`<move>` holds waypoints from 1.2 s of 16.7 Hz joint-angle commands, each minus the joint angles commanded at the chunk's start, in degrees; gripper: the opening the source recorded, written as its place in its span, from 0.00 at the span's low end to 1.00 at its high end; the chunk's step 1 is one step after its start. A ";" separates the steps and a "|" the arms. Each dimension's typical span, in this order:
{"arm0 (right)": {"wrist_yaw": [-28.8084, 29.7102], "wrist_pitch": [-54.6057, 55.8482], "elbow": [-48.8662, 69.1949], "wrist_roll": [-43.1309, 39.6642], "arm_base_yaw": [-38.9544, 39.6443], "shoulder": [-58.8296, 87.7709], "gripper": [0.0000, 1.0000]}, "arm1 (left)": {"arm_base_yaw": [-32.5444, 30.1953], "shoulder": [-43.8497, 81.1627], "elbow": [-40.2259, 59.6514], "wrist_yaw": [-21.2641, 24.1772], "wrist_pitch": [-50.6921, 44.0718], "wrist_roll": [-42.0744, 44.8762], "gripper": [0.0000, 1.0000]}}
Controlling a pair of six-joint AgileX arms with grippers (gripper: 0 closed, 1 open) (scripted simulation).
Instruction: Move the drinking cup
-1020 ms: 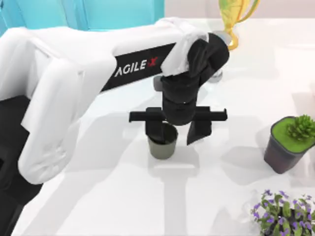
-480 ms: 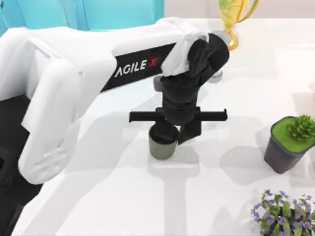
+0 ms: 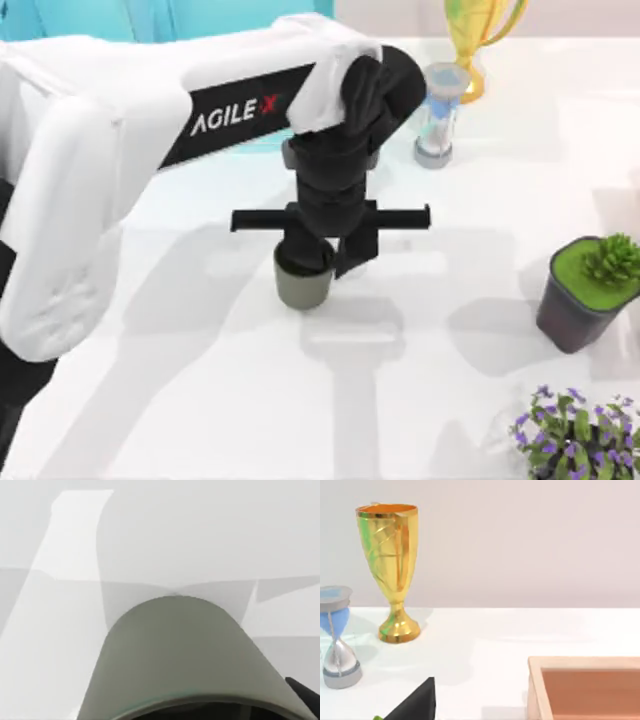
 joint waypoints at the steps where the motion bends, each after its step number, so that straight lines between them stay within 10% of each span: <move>1: 0.00 0.00 0.00 0.00 0.00 0.00 1.00 | 2.46 -1.89 -1.75 0.17 0.11 2.34 0.00; 10: 0.00 0.00 0.00 0.00 0.00 0.00 1.00 | 33.99 -23.83 -23.59 2.25 0.87 33.55 0.00; 20: 0.00 0.00 0.00 0.00 0.00 0.00 1.00 | 37.71 -25.92 -28.95 2.53 3.02 37.65 0.00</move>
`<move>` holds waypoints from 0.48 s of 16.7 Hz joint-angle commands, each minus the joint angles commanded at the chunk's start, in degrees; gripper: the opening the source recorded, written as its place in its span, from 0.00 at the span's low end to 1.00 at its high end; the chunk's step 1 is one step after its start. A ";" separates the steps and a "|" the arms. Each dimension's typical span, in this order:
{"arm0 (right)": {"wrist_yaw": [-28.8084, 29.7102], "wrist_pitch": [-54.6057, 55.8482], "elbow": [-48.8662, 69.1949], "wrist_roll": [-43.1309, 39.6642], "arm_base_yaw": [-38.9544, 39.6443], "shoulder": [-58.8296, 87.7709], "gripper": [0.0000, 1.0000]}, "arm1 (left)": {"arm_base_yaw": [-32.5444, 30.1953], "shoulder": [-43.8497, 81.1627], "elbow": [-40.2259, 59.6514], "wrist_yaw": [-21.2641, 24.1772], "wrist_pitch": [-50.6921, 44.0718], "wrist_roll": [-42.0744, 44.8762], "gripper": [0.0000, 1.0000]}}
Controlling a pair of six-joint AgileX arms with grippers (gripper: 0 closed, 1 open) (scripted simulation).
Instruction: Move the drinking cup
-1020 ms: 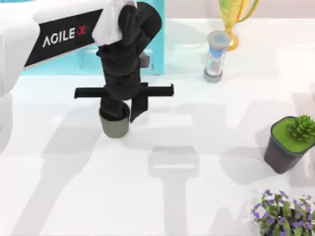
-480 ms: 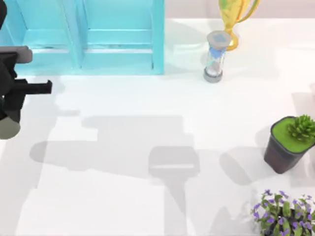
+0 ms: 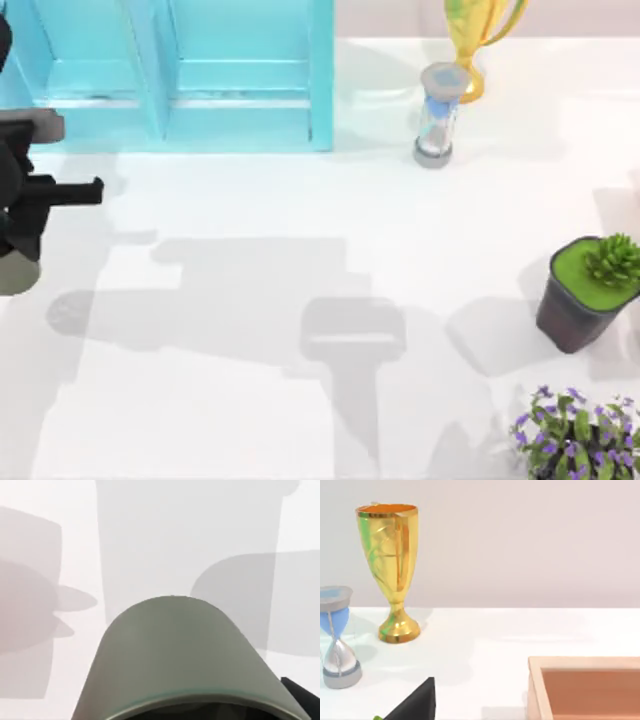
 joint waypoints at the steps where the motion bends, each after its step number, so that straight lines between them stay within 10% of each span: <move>1: 0.00 0.00 0.00 0.00 0.00 0.00 1.00 | 0.18 0.54 -1.28 0.02 1.85 0.11 0.00; 8: 0.00 0.00 0.00 0.00 0.00 0.00 1.00 | 1.11 3.31 -7.48 0.08 11.85 0.85 0.00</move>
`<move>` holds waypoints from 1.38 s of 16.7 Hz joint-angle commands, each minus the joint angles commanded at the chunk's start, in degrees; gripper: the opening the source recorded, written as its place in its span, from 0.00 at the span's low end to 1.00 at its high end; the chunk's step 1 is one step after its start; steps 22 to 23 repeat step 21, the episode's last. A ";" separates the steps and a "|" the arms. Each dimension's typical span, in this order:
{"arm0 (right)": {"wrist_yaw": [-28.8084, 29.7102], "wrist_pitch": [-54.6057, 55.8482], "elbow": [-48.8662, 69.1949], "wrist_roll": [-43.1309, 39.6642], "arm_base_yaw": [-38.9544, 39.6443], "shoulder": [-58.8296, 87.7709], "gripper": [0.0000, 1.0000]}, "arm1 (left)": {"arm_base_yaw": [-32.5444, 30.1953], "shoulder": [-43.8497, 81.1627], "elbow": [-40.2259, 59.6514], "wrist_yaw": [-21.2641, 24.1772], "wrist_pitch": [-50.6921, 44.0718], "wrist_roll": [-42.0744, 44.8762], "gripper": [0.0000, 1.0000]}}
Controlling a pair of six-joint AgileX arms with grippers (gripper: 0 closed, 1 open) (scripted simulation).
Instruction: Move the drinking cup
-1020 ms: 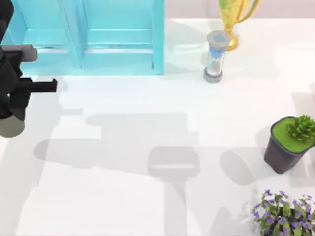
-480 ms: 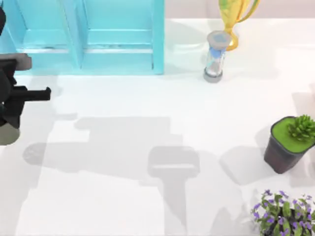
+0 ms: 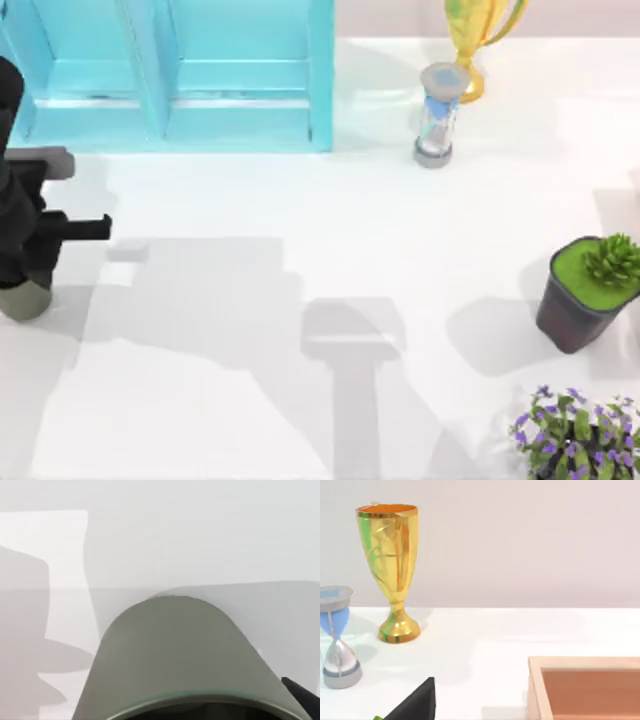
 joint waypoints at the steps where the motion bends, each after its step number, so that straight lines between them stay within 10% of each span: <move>1: 0.00 0.00 0.00 0.00 0.00 0.00 1.00 | 0.00 0.00 0.00 0.00 0.00 0.00 0.00; 15: 0.00 0.00 0.00 0.00 0.00 0.00 1.00 | 0.00 0.00 0.00 0.00 0.00 0.00 0.98; 23: 0.00 0.00 0.00 0.00 0.00 0.00 1.00 | 0.00 0.00 0.00 0.00 0.00 0.00 1.00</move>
